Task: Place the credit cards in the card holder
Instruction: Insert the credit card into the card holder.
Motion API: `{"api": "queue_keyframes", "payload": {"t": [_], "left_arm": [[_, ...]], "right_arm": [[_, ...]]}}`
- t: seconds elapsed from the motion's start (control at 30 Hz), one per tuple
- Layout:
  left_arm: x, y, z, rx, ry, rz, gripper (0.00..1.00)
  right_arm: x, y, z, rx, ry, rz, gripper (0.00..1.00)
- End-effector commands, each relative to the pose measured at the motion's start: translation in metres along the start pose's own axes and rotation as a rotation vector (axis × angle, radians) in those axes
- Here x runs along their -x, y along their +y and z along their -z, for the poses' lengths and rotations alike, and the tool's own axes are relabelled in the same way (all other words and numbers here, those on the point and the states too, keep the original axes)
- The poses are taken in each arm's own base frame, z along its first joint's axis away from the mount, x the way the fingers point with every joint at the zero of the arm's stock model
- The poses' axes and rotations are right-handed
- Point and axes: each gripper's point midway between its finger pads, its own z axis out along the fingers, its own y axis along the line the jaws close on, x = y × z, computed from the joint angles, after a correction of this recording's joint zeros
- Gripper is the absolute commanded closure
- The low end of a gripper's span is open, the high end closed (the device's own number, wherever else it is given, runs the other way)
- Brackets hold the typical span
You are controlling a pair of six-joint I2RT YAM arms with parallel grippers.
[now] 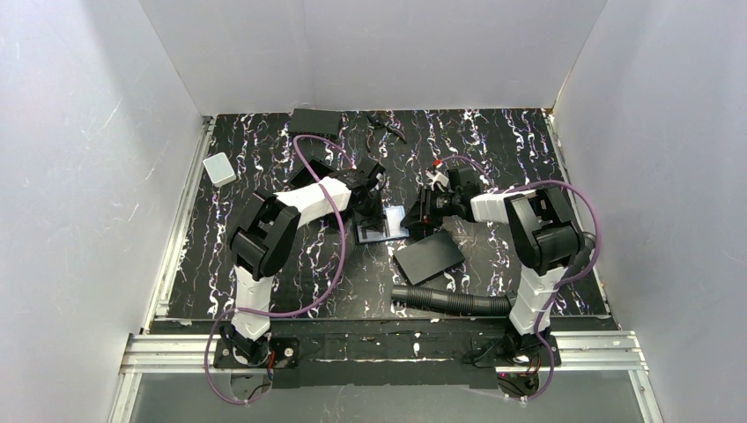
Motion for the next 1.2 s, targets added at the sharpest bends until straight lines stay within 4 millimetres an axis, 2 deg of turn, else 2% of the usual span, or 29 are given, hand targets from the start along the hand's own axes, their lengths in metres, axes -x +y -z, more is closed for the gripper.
{"api": "queue_keyframes", "payload": {"t": [0.0, 0.17, 0.47, 0.97, 1.17], "left_arm": [[-0.015, 0.021, -0.011, 0.072, 0.043, 0.001, 0.97], [-0.015, 0.021, -0.011, 0.072, 0.044, 0.001, 0.98], [-0.016, 0.021, -0.012, 0.068, 0.047, 0.002, 0.99], [-0.015, 0.017, -0.013, 0.051, 0.045, 0.002, 1.0], [-0.014, 0.013, -0.013, 0.032, 0.041, 0.002, 1.0]], "right_arm": [[0.006, 0.016, -0.003, 0.038, -0.015, 0.048, 0.65], [0.006, 0.024, 0.002, 0.018, -0.019, 0.074, 0.65], [0.005, 0.024, 0.013, -0.065, -0.018, 0.138, 0.62], [0.003, 0.029, 0.004, 0.004, -0.013, 0.101, 0.62], [0.003, 0.025, -0.002, 0.015, -0.034, 0.062, 0.62]]}}
